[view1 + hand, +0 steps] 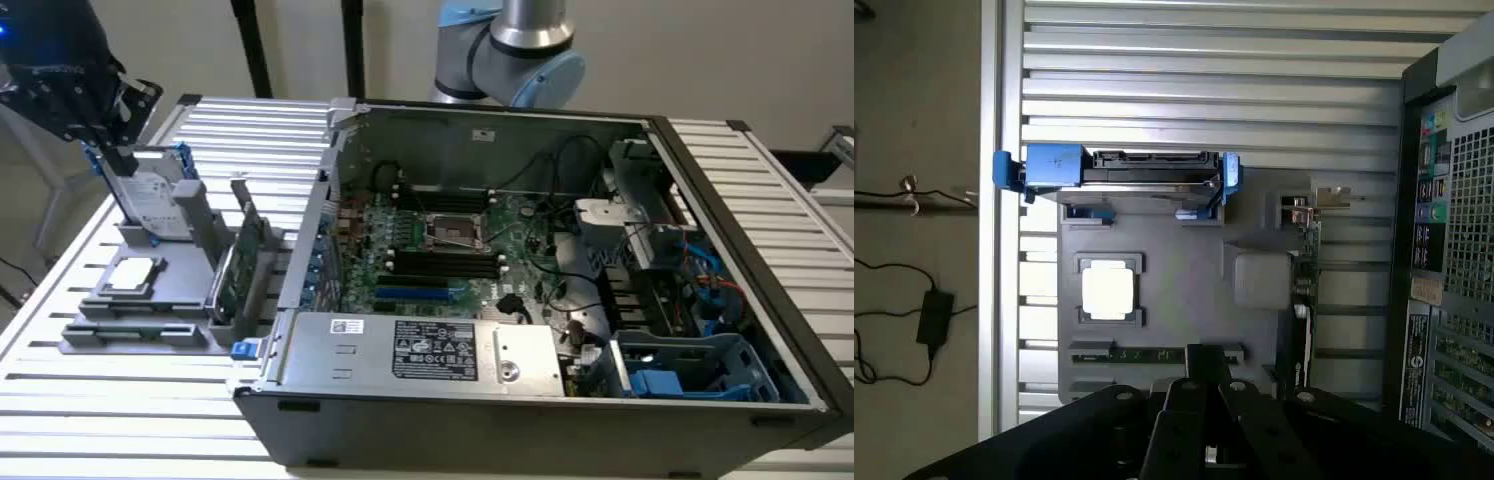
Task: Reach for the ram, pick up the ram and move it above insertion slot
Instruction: 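Reach for the ram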
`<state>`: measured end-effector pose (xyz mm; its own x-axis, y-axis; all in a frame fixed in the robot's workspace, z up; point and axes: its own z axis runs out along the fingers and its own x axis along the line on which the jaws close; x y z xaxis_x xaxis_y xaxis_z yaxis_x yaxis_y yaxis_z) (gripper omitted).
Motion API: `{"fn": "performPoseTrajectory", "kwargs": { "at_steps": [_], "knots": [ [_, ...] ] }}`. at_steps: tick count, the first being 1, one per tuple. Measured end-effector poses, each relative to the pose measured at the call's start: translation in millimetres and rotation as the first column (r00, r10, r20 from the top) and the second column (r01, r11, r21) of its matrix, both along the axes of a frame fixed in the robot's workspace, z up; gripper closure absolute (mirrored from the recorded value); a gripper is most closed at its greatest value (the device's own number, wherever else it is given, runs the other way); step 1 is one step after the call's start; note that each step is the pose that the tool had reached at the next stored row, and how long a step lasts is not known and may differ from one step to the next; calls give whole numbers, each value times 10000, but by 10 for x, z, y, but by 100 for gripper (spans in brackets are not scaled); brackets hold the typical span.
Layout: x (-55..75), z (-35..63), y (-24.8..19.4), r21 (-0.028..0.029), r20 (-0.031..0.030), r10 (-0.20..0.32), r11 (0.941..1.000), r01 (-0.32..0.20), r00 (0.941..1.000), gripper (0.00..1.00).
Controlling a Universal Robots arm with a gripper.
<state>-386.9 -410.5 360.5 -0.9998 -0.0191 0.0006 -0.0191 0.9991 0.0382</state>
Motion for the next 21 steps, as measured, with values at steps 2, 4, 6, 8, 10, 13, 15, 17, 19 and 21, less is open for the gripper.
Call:
{"fn": "performPoseTrajectory", "kwargs": {
  "at_steps": [2,4,6,8,10,13,15,17,19,21],
  "knots": [
    [0,0,0,0,0,0,10000,0,10000,89],
    [0,0,0,0,1,0,10000,0,10000,89],
    [0,0,0,0,1,0,10000,0,10000,89],
    [0,0,0,0,0,0,10000,0,10000,89],
    [0,0,0,0,0,0,10000,0,10000,89],
    [0,1,-5,0,-2,0,10000,0,10000,89],
    [0,0,-32,10,0,-1,10000,1,10000,89],
    [0,0,-100,20,2,-1,10000,1,10000,89],
    [-2,0,-179,22,0,1,10000,-1,10000,89],
    [-18,0,-257,20,0,1,10000,-1,10000,89]
  ]
}}
